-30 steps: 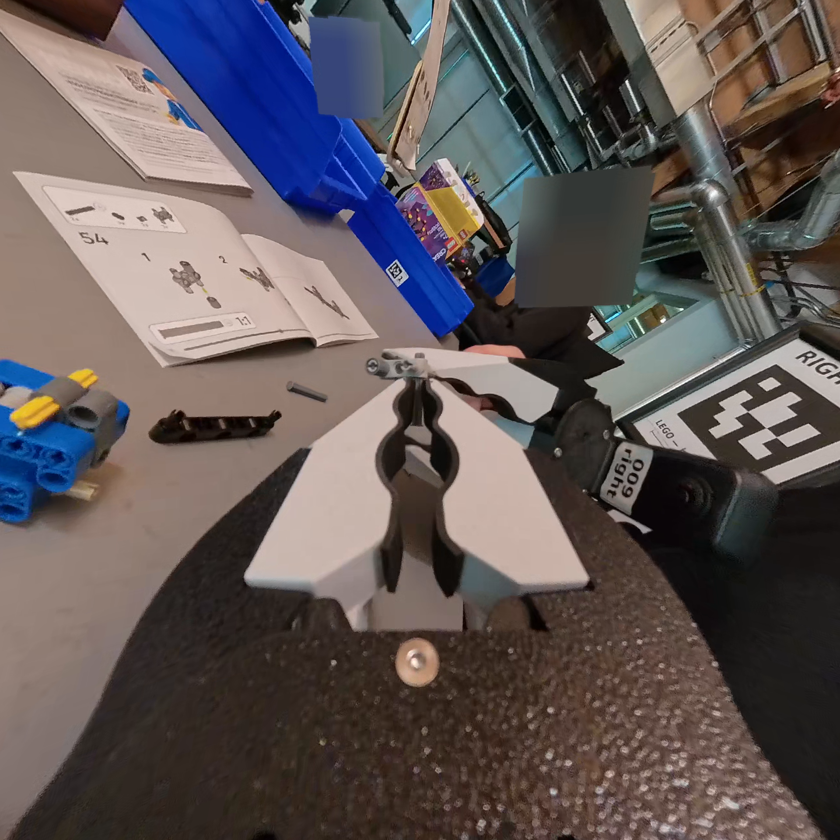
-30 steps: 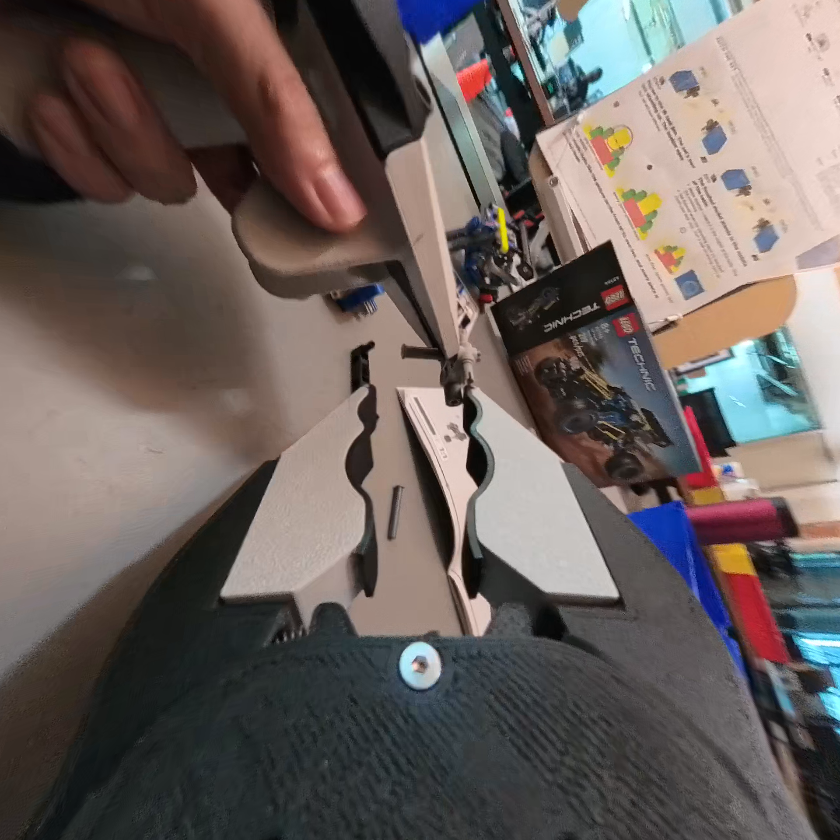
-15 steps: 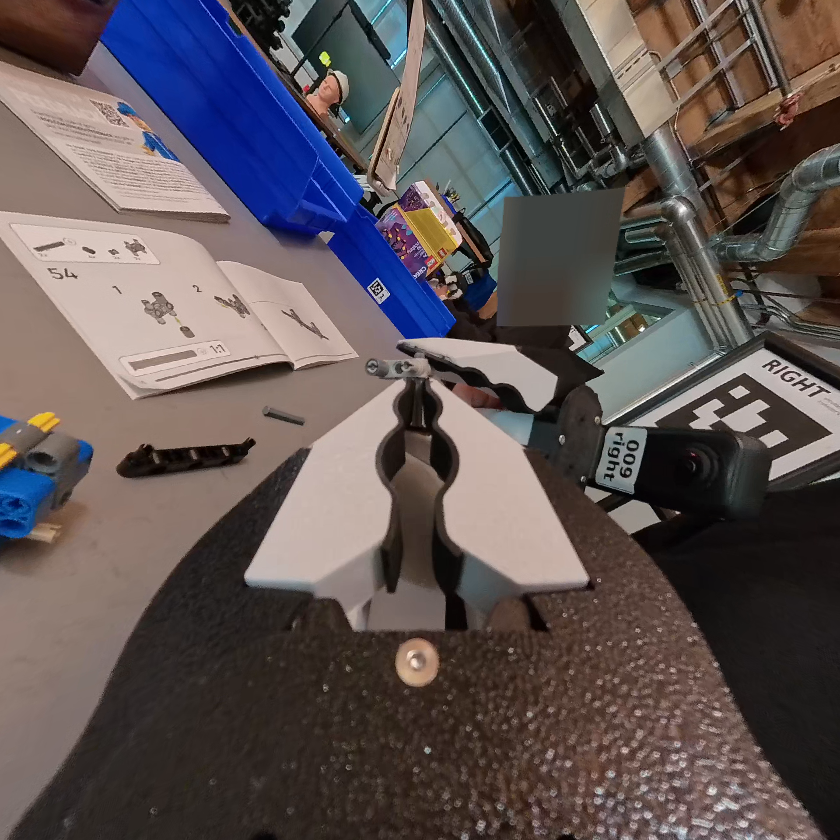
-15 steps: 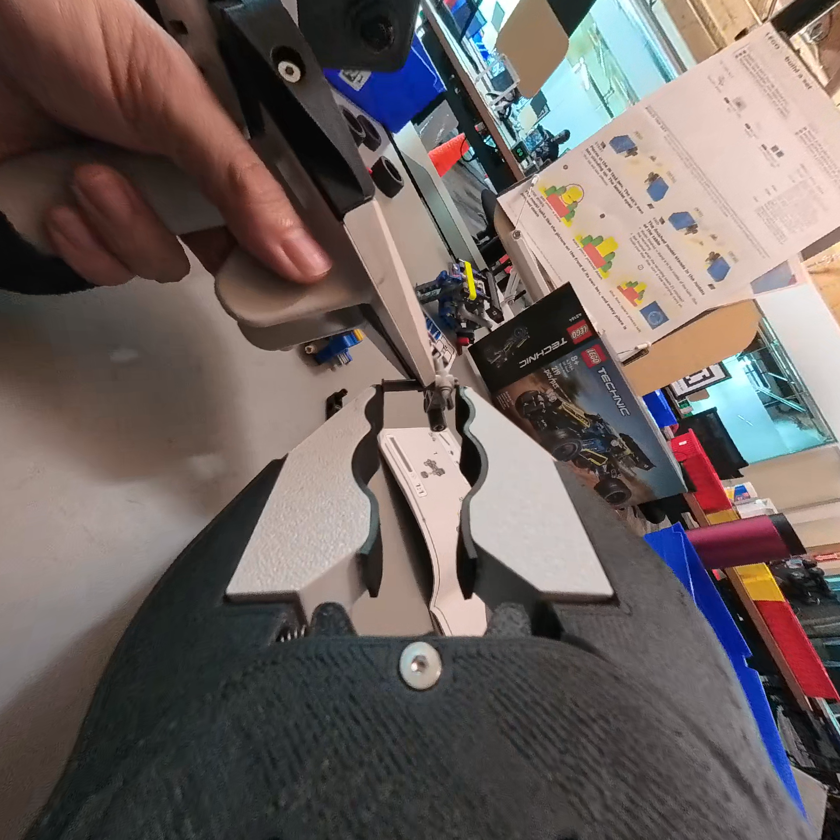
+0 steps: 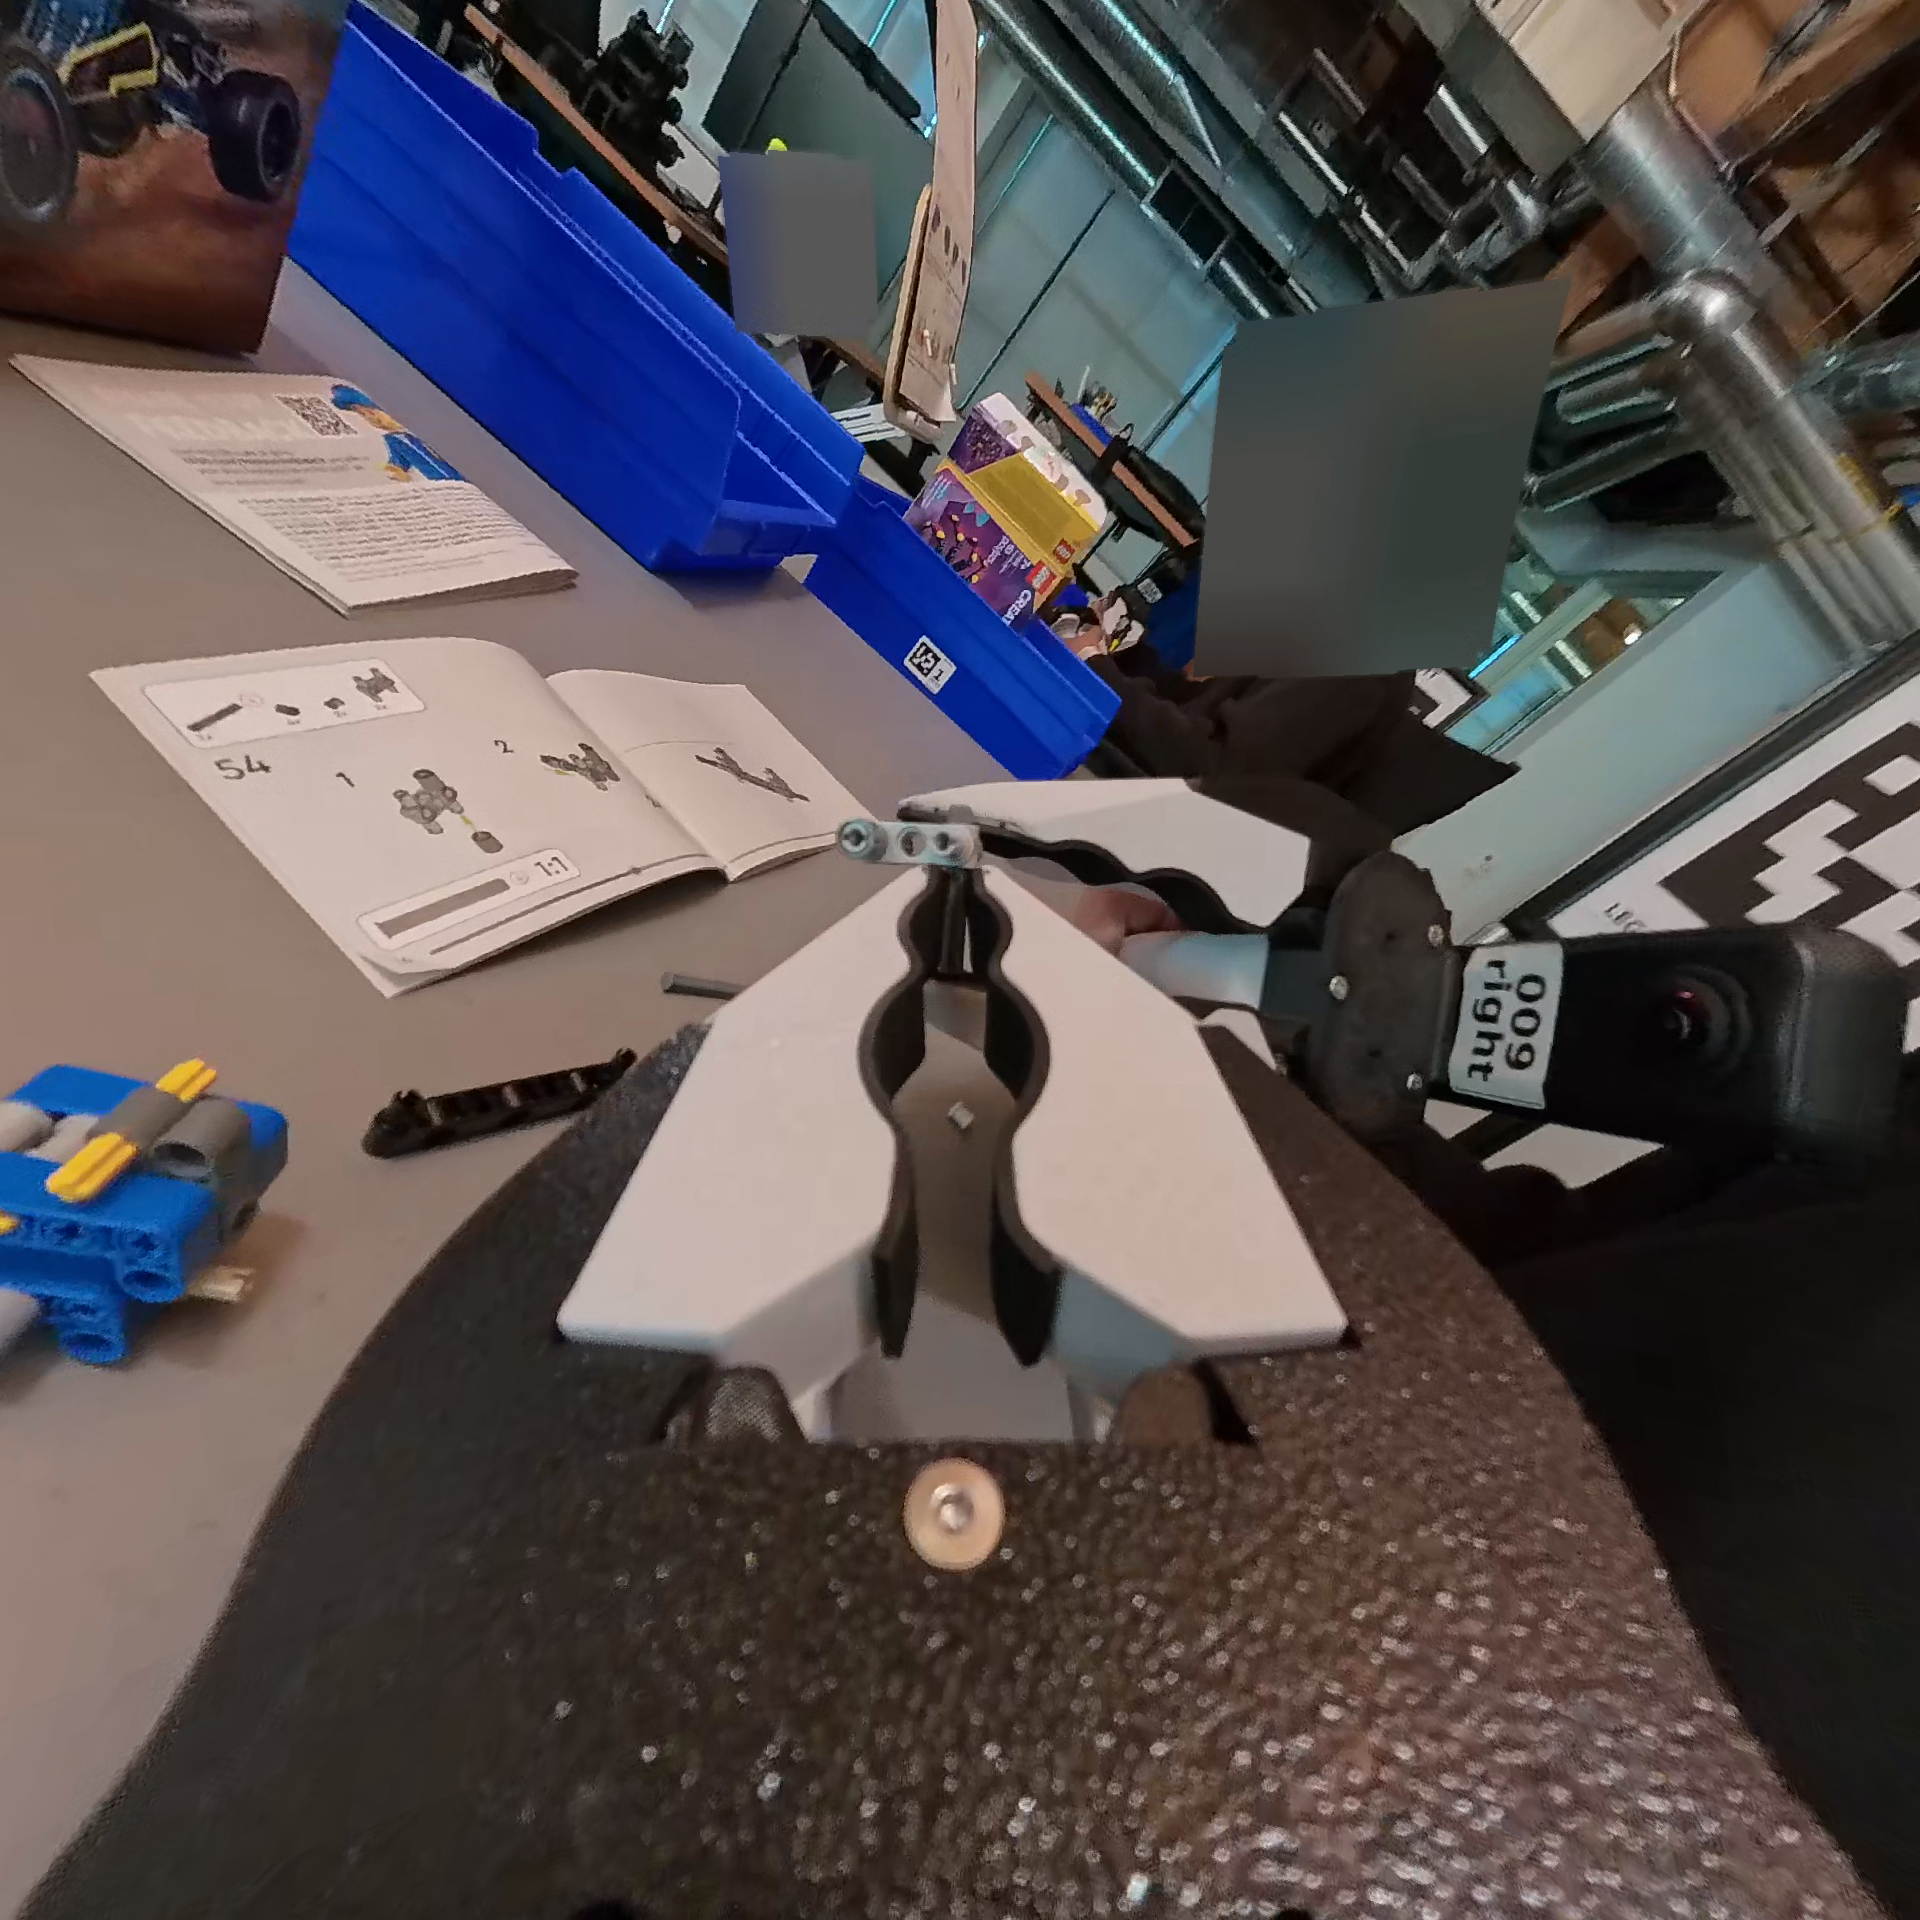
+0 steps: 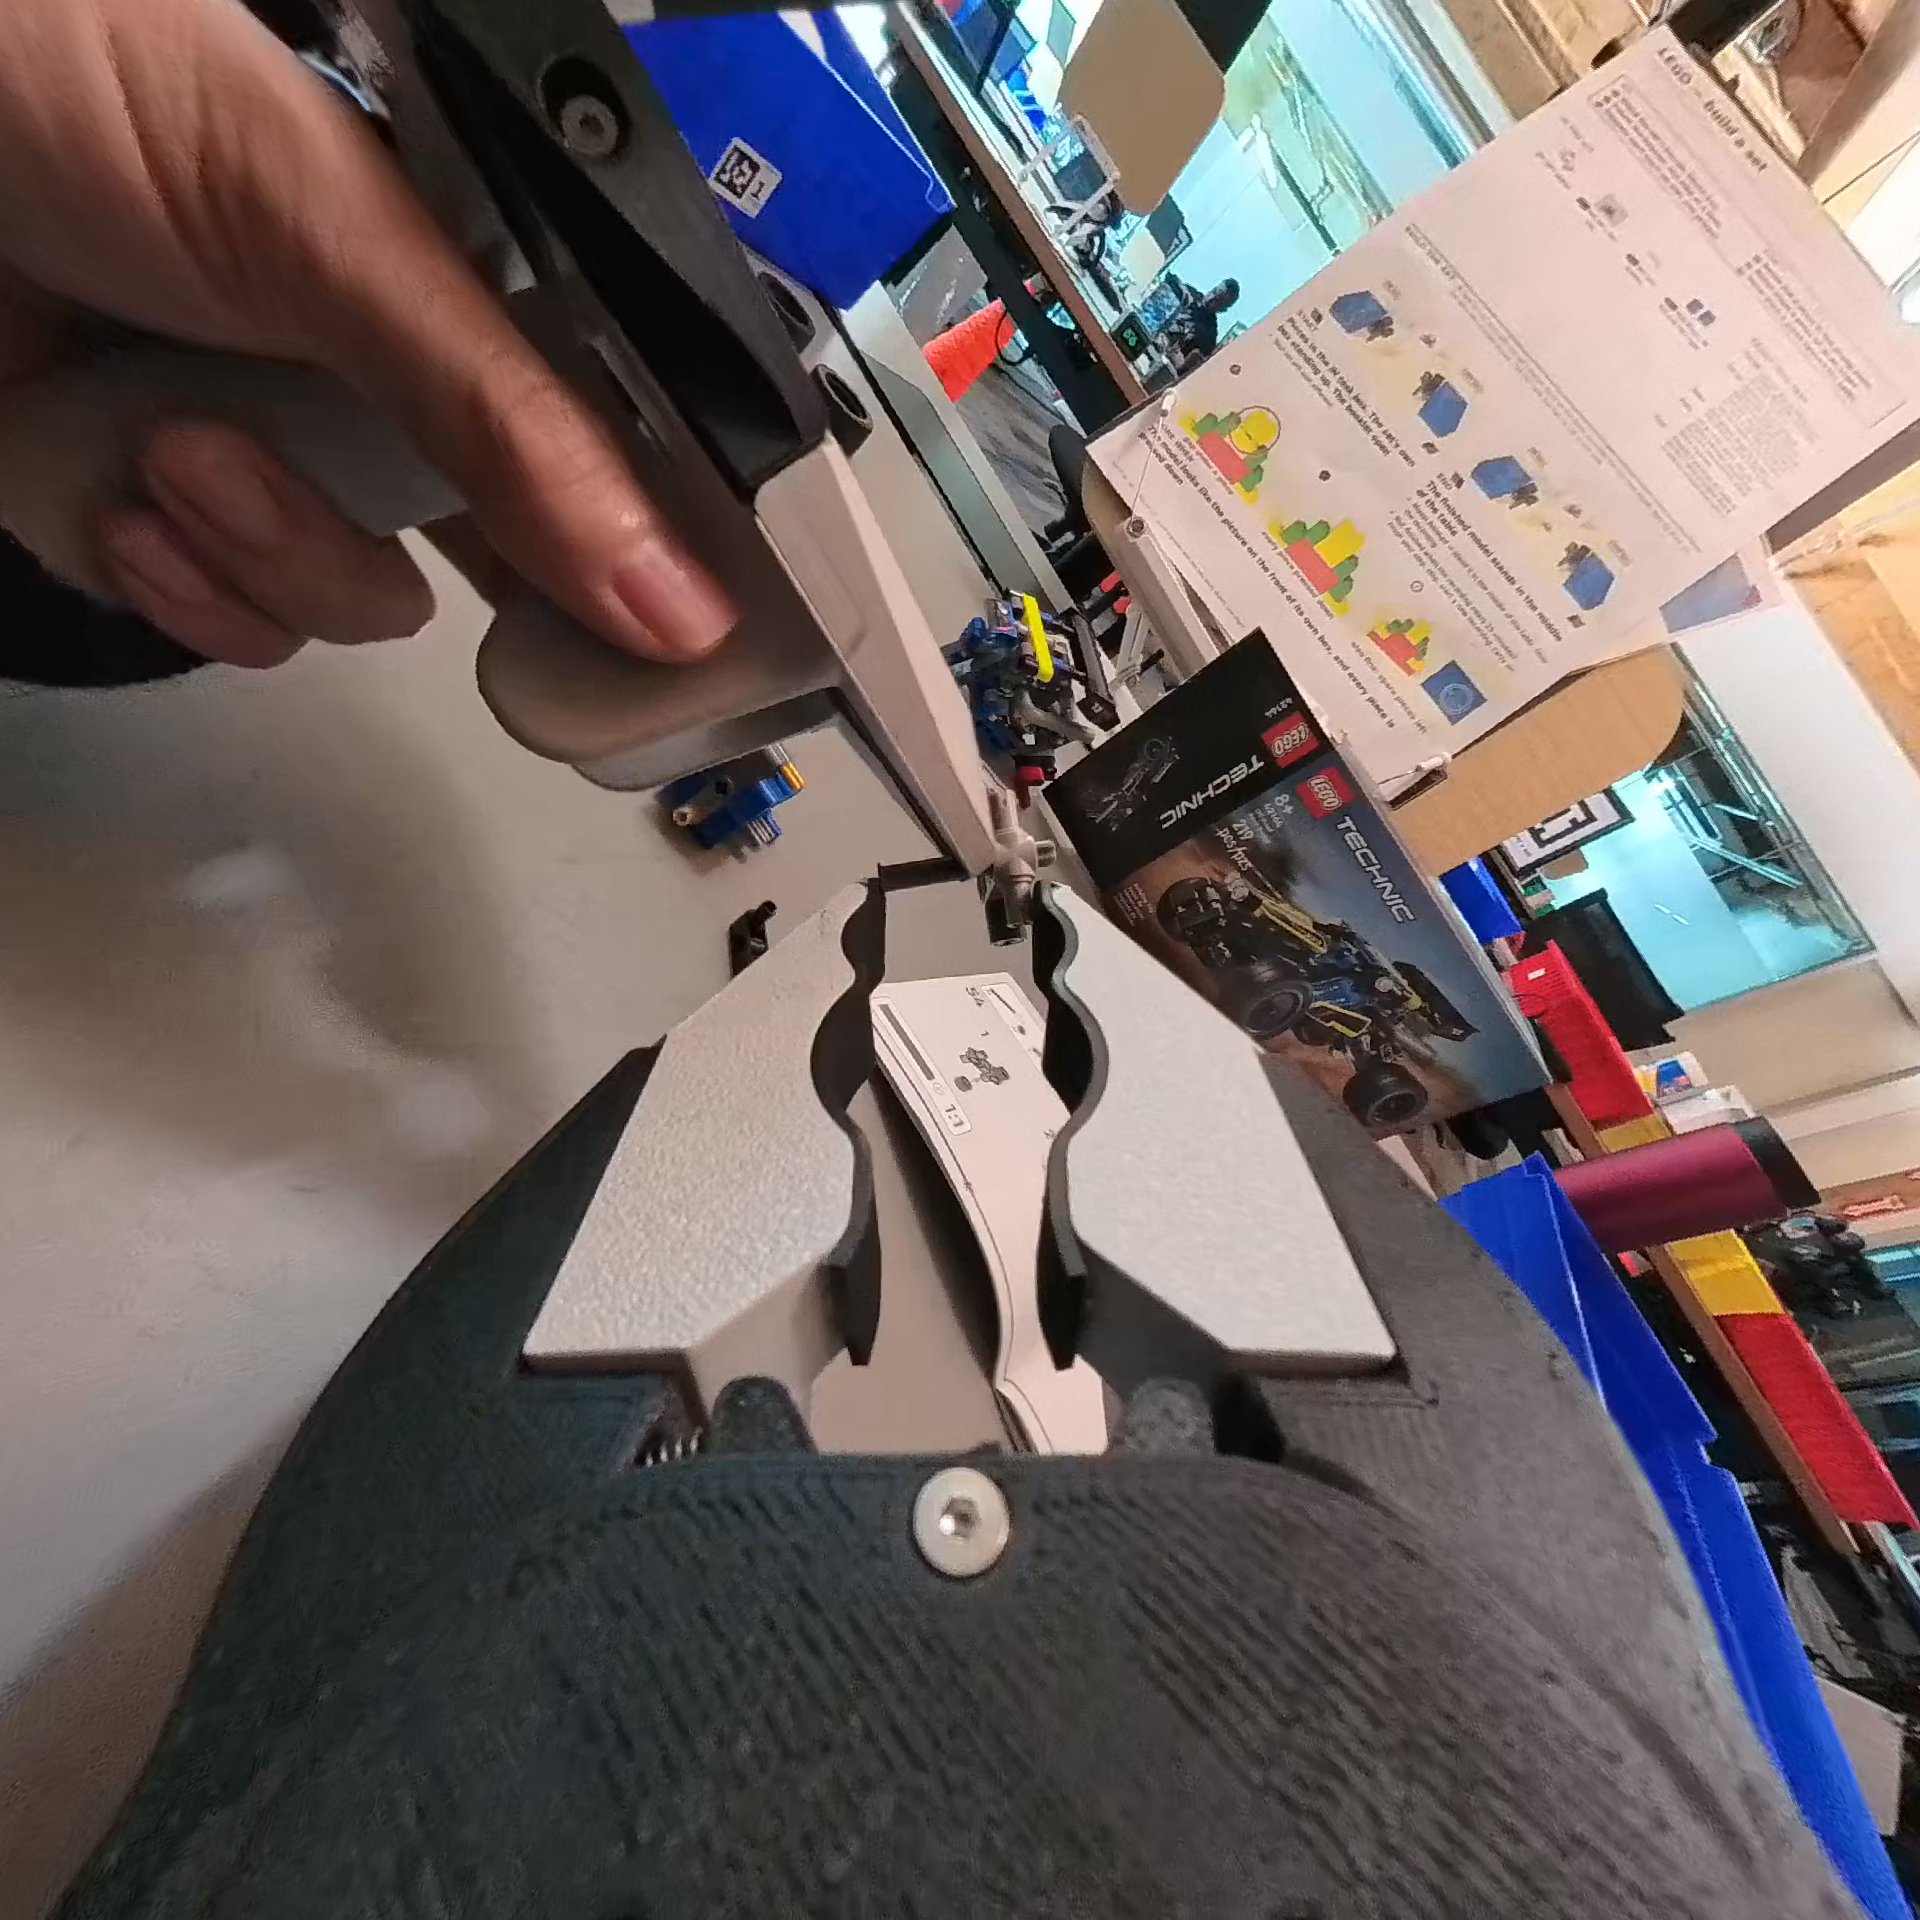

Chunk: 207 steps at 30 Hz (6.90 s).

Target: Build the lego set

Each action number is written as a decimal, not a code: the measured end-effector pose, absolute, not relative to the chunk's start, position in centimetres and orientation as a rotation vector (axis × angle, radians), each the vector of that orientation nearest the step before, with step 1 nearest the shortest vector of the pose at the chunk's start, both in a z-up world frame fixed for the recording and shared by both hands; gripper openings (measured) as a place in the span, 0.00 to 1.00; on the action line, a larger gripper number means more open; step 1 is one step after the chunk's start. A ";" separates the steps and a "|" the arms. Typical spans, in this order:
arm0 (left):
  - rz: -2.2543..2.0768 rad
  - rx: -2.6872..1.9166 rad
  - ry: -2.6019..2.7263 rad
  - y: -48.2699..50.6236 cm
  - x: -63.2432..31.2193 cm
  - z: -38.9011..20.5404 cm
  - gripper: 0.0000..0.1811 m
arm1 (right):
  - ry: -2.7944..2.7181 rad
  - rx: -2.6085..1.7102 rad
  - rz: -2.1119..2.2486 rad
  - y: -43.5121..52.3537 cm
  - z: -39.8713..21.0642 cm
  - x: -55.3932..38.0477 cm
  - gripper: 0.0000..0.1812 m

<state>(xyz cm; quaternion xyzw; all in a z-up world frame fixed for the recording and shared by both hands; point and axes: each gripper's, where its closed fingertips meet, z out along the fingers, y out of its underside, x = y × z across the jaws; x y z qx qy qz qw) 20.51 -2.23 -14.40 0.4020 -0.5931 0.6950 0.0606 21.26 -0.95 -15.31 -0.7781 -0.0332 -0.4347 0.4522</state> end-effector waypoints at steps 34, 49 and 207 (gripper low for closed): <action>1.180 0.679 -3.111 2.5 14.5 -24.0 0.08 | -0.083 -2.168 -1.071 -2.4 -20.5 21.7 0.03; 1.012 0.844 -3.117 2.9 17.8 -25.7 0.01 | -0.009 -2.219 -0.983 -2.6 -21.5 21.9 0.03; 1.076 -0.454 -3.582 0.7 16.9 -25.1 0.03 | -1.068 -2.251 -1.617 0.2 -24.9 19.3 0.03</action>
